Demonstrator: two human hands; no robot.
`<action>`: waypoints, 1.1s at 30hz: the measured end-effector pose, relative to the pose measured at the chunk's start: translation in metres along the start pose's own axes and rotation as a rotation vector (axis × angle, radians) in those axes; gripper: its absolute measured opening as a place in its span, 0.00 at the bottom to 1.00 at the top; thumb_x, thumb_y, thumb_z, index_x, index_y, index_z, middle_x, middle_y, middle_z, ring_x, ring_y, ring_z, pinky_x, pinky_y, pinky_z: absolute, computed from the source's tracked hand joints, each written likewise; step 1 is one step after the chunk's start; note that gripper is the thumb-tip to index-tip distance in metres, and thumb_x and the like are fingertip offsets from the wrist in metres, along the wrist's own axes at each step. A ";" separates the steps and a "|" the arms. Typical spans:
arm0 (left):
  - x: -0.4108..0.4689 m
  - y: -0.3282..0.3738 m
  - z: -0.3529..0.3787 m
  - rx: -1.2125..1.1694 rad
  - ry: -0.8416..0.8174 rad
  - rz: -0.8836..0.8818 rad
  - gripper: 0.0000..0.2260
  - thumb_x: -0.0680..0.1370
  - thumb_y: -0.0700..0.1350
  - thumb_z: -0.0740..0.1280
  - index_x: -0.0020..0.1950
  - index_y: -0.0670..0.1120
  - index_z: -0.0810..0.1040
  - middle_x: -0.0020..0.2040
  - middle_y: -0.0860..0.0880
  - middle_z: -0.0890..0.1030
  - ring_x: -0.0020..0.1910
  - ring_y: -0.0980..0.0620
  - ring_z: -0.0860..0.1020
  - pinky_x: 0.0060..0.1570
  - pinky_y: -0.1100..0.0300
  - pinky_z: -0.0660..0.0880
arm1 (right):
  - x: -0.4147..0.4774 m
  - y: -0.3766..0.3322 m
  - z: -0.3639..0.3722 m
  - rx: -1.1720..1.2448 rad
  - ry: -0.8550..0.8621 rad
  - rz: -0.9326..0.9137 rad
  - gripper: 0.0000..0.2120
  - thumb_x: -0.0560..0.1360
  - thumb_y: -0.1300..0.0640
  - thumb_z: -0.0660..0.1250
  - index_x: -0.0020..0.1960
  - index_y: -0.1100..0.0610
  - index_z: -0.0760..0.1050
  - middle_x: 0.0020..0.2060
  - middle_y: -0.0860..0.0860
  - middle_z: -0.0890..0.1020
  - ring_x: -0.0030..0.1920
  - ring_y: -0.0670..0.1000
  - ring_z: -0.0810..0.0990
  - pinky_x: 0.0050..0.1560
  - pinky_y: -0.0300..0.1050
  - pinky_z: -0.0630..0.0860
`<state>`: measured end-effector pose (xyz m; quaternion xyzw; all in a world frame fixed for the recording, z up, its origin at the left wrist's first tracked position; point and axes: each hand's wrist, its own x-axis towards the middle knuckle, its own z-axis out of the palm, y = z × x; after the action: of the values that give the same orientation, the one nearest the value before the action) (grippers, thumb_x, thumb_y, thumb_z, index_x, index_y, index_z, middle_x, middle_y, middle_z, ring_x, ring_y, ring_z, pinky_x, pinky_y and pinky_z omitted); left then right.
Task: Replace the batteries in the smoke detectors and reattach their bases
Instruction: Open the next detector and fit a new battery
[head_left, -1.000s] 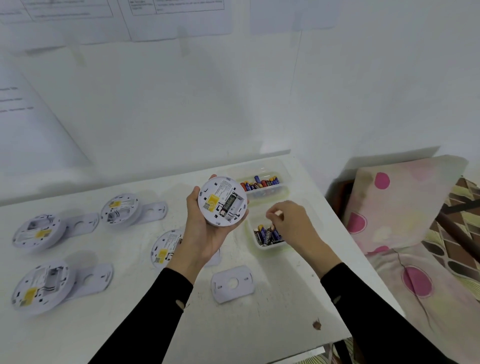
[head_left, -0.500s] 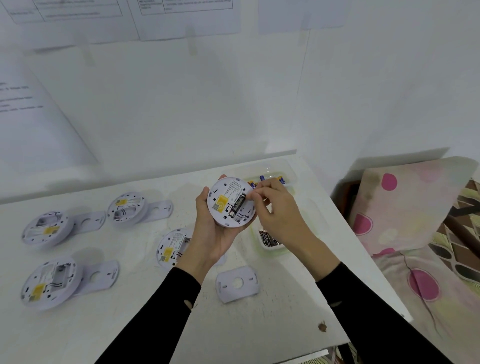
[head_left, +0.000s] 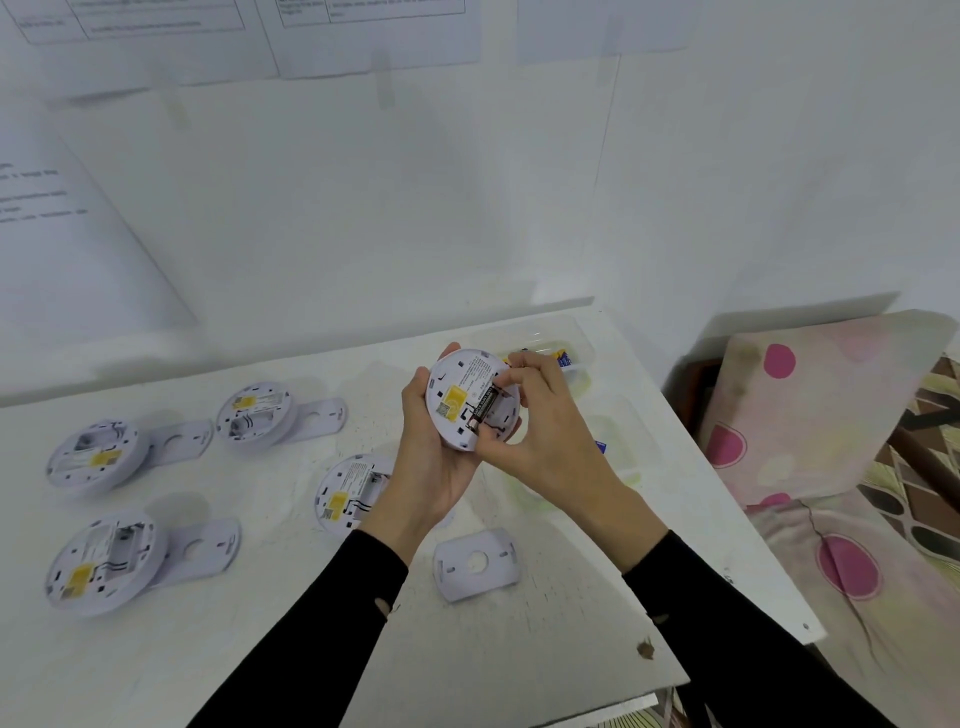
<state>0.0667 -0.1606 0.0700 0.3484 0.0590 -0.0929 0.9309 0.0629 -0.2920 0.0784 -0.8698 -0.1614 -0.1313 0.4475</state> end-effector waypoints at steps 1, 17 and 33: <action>0.000 -0.001 0.000 0.006 0.007 -0.001 0.22 0.83 0.58 0.52 0.72 0.51 0.72 0.60 0.42 0.82 0.54 0.45 0.83 0.53 0.50 0.81 | 0.000 0.000 0.000 -0.002 -0.005 -0.006 0.24 0.65 0.54 0.72 0.59 0.57 0.71 0.62 0.50 0.69 0.64 0.44 0.67 0.59 0.25 0.64; 0.005 -0.002 0.006 0.060 0.064 -0.027 0.23 0.83 0.60 0.52 0.71 0.49 0.73 0.60 0.42 0.83 0.56 0.44 0.82 0.57 0.48 0.80 | -0.003 0.000 -0.001 0.052 0.028 0.011 0.26 0.65 0.54 0.71 0.61 0.53 0.68 0.56 0.50 0.74 0.59 0.53 0.73 0.54 0.45 0.74; 0.009 0.000 -0.011 -0.161 0.103 -0.118 0.28 0.80 0.61 0.58 0.71 0.42 0.73 0.63 0.36 0.80 0.67 0.33 0.74 0.58 0.41 0.77 | -0.010 0.024 -0.025 0.164 0.332 0.068 0.09 0.80 0.61 0.63 0.58 0.57 0.78 0.45 0.49 0.83 0.46 0.41 0.80 0.47 0.29 0.72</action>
<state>0.0746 -0.1548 0.0606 0.2729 0.1345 -0.1246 0.9444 0.0609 -0.3275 0.0711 -0.8018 -0.0662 -0.2441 0.5414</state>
